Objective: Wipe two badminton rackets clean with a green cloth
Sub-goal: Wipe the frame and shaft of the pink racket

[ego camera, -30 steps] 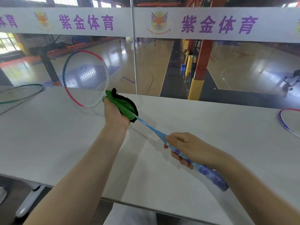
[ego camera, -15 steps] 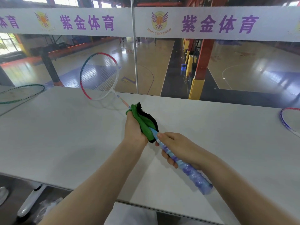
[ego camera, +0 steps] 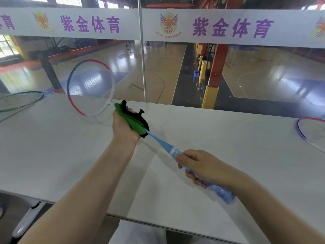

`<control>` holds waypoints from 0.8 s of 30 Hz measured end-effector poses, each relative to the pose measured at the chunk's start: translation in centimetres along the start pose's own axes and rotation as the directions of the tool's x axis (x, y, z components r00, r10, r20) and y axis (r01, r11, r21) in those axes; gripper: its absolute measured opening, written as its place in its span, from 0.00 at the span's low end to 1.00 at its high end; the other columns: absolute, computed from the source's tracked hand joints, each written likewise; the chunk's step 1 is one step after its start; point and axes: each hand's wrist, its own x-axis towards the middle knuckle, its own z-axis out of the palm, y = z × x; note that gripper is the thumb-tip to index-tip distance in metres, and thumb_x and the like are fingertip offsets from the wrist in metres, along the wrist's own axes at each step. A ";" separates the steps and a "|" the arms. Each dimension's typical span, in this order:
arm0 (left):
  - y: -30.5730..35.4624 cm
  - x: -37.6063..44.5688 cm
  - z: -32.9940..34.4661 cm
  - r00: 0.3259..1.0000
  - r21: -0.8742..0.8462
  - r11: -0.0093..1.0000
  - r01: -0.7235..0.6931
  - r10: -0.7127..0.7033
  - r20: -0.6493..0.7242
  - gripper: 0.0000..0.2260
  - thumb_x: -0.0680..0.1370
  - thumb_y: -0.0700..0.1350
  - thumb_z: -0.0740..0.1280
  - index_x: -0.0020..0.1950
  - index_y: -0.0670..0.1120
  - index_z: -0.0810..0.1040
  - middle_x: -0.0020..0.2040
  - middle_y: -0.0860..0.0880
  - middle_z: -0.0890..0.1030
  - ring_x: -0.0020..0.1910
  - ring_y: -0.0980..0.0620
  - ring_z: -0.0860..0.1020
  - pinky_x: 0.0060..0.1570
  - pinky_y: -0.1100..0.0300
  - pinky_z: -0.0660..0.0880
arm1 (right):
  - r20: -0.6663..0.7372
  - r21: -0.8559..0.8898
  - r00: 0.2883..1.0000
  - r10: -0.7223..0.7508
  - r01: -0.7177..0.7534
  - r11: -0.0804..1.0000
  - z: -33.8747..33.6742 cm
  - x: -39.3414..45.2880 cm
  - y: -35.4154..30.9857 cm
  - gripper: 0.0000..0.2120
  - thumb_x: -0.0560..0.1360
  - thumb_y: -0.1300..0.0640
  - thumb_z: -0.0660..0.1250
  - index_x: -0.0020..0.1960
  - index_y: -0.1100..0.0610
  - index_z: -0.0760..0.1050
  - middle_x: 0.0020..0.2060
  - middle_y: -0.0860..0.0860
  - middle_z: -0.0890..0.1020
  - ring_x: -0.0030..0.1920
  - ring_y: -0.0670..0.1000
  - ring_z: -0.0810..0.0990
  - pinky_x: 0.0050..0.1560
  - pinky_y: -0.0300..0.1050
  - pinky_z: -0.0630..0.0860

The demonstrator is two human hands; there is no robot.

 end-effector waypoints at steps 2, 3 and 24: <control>-0.2 0.0 -0.4 0.998 -0.022 1.000 0.004 -0.005 -0.058 0.15 0.82 0.51 0.59 0.37 0.50 0.73 0.24 0.53 0.66 0.21 0.54 0.67 0.38 0.58 0.74 | -0.040 -0.151 0.998 -0.052 0.045 0.987 0.1 0.5 -0.1 0.22 0.79 0.40 0.59 0.48 0.61 0.70 0.28 0.49 0.72 0.25 0.47 0.68 0.27 0.43 0.68; -0.3 0.0 -0.6 0.996 -0.021 1.000 0.014 -0.016 -0.091 0.16 0.81 0.51 0.60 0.34 0.50 0.72 0.24 0.54 0.67 0.21 0.54 0.66 0.36 0.58 0.70 | -0.046 -0.189 0.997 -0.064 0.055 0.981 0.1 0.7 -0.2 0.23 0.79 0.40 0.59 0.48 0.62 0.69 0.28 0.48 0.72 0.25 0.47 0.68 0.27 0.42 0.68; -2.5 -2.5 -0.1 0.981 0.155 0.970 0.189 -0.192 0.004 0.12 0.81 0.52 0.62 0.40 0.49 0.75 0.24 0.53 0.70 0.22 0.56 0.68 0.36 0.62 0.69 | 0.143 0.073 0.990 -0.016 0.006 0.997 1.6 3.1 -1.6 0.22 0.80 0.40 0.60 0.49 0.59 0.76 0.35 0.54 0.81 0.33 0.51 0.80 0.38 0.44 0.79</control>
